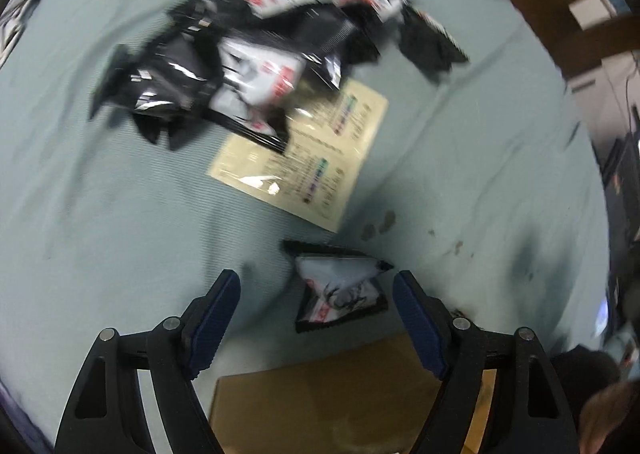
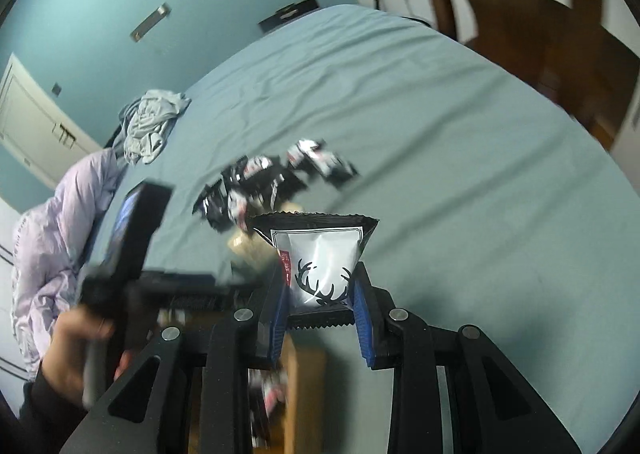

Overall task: Organize snacks
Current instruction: 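Grasp a white antler-logo packet with the right gripper while the left grasps another, then carry both packets into the box and open the left then right gripper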

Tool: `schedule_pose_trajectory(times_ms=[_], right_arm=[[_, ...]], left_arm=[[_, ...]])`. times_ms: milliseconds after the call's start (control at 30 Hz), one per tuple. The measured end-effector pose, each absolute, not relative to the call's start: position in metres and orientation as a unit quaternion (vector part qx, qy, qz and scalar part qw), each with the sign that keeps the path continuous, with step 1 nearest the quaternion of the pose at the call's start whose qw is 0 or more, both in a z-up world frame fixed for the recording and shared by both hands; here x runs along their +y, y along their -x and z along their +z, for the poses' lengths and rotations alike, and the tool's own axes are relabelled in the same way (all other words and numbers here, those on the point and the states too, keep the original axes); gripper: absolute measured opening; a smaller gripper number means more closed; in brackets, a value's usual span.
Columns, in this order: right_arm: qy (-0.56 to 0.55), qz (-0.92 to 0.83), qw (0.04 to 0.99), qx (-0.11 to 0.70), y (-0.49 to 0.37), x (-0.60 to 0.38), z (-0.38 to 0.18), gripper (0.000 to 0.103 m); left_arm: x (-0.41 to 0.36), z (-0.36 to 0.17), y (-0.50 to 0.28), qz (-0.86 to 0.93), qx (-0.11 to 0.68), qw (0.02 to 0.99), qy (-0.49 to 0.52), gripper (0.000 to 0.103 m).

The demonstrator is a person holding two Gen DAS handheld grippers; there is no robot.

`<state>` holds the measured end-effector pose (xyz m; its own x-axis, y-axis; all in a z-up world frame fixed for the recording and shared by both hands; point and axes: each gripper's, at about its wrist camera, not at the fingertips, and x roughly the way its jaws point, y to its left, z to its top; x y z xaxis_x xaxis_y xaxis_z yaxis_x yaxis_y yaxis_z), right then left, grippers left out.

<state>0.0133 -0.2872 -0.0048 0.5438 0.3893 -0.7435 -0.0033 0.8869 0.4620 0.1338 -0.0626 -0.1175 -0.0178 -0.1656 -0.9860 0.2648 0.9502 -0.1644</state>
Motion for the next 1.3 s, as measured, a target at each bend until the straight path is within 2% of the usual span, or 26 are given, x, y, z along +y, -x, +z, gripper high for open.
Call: schedule_pose_trajectory(times_ms=[33, 100, 200, 300, 600, 800, 1100, 1300], right_arm=[[-0.22, 0.116, 0.85, 0.465, 0.001, -0.29, -0.005, 0.028], [-0.248, 0.139, 0.842, 0.459, 0.014, -0.297, 0.004, 0.028], [-0.239, 0.16, 0.849, 0.443, 0.022, -0.286, 0.012, 0.028], [-0.222, 0.161, 0.852, 0.445, 0.014, -0.274, 0.011, 0.028], [-0.182, 0.152, 0.862, 0.448, 0.01, -0.26, 0.012, 0.028], [-0.175, 0.165, 0.86, 0.451, 0.013, -0.251, 0.01, 0.028], [-0.159, 0.171, 0.859, 0.456, 0.011, -0.244, 0.007, 0.028], [-0.143, 0.174, 0.859, 0.459, 0.011, -0.238, 0.008, 0.028]], left_arm=[[-0.067, -0.121, -0.132, -0.155, 0.699, 0.697, -0.036, 0.069], [-0.07, -0.126, -0.132, -0.161, 0.705, 0.69, -0.02, 0.048], [-0.072, -0.124, -0.131, -0.166, 0.697, 0.697, -0.002, 0.032], [-0.067, -0.113, -0.129, -0.157, 0.671, 0.725, 0.007, 0.024], [-0.009, -0.033, -0.111, -0.113, 0.573, 0.807, 0.093, 0.023], [0.023, 0.016, -0.059, -0.139, 0.525, 0.837, 0.062, 0.023], [-0.005, 0.014, 0.007, -0.207, 0.533, 0.82, -0.012, 0.023], [-0.039, -0.017, 0.026, -0.202, 0.568, 0.792, -0.095, 0.024]])
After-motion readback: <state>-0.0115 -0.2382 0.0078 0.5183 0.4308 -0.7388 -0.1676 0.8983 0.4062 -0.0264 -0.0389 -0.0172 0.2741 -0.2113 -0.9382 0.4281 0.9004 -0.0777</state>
